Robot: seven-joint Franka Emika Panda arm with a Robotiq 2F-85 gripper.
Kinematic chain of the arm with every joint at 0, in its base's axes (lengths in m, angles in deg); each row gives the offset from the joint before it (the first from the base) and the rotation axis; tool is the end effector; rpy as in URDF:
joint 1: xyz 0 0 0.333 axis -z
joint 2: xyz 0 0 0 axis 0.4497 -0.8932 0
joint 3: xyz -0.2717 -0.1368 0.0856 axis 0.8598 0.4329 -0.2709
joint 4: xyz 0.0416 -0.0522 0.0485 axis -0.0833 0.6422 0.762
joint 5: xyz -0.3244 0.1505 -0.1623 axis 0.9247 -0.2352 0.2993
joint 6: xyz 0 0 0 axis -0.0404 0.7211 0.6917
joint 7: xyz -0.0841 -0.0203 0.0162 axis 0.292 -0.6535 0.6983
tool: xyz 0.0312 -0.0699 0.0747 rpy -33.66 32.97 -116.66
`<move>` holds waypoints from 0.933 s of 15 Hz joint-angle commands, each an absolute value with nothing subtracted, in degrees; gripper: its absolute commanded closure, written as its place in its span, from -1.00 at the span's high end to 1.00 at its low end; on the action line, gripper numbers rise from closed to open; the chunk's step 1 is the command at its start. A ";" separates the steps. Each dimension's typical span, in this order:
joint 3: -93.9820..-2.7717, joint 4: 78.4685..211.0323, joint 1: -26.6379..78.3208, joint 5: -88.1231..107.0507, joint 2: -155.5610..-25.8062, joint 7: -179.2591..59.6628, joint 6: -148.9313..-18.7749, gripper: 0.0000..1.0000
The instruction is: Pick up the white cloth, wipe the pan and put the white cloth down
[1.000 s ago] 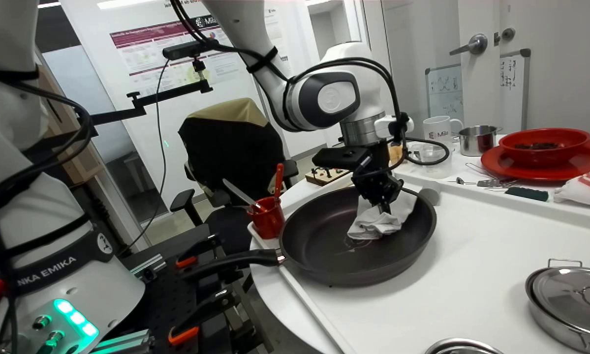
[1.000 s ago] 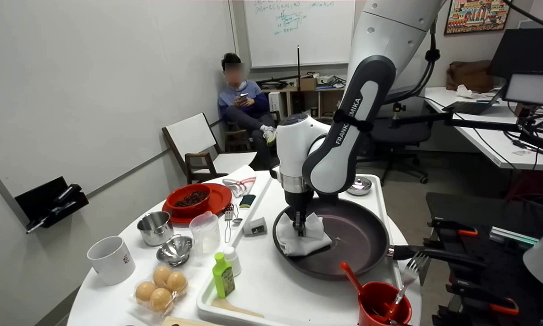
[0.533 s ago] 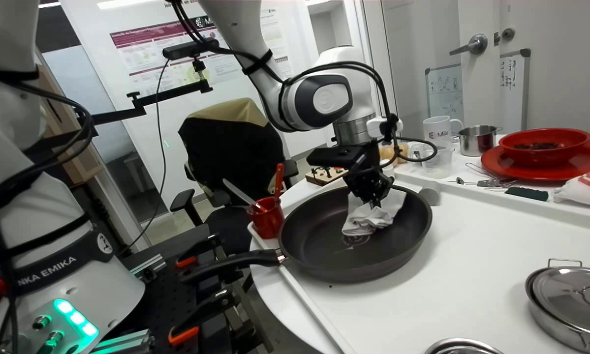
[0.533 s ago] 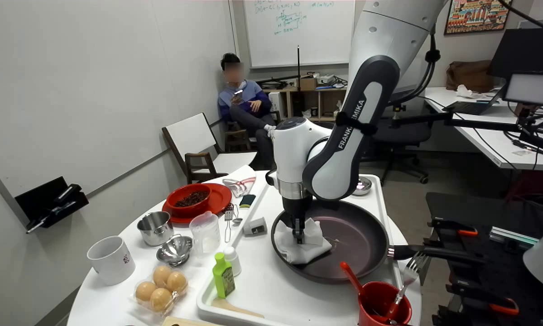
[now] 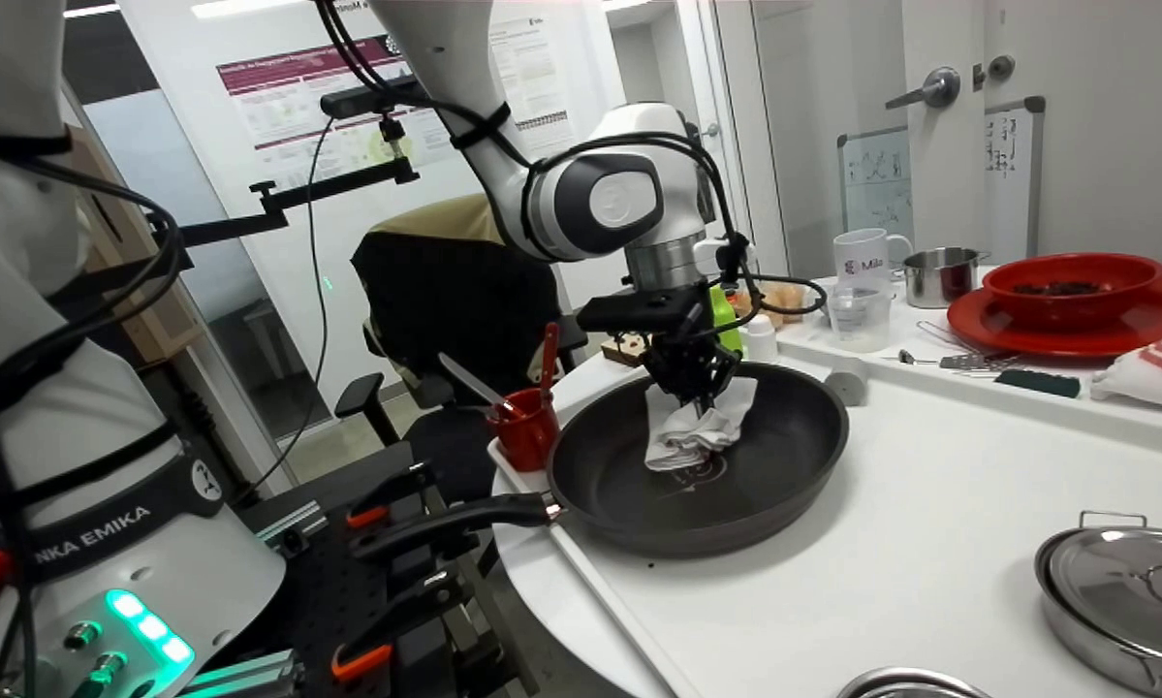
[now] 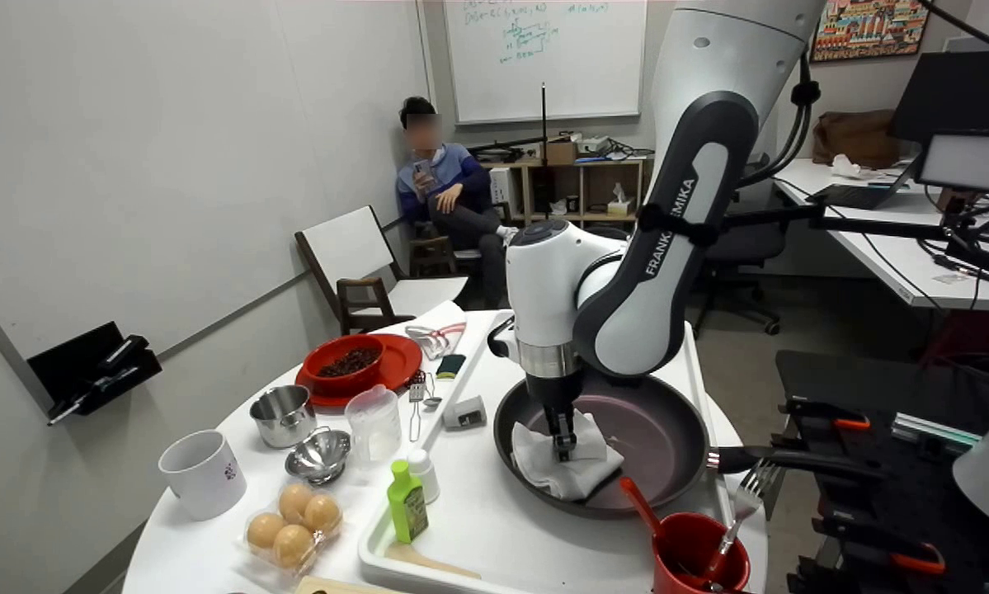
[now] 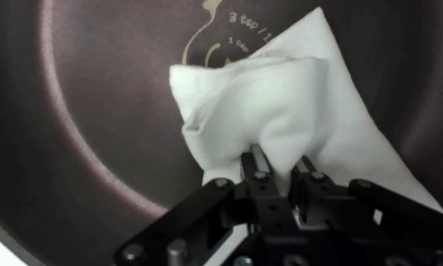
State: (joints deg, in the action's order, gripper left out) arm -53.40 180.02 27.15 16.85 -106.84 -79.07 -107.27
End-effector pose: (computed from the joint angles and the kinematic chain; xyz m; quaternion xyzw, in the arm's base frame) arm 0.5295 0.0140 0.1106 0.9761 0.2146 -0.0228 0.0243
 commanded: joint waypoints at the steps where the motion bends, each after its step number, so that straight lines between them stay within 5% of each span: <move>1: -54.19 183.98 27.99 18.56 -104.29 -82.56 -105.06 -0.82; 14: -45.93 189.19 28.58 28.58 -100.42 -83.13 -104.27 -0.82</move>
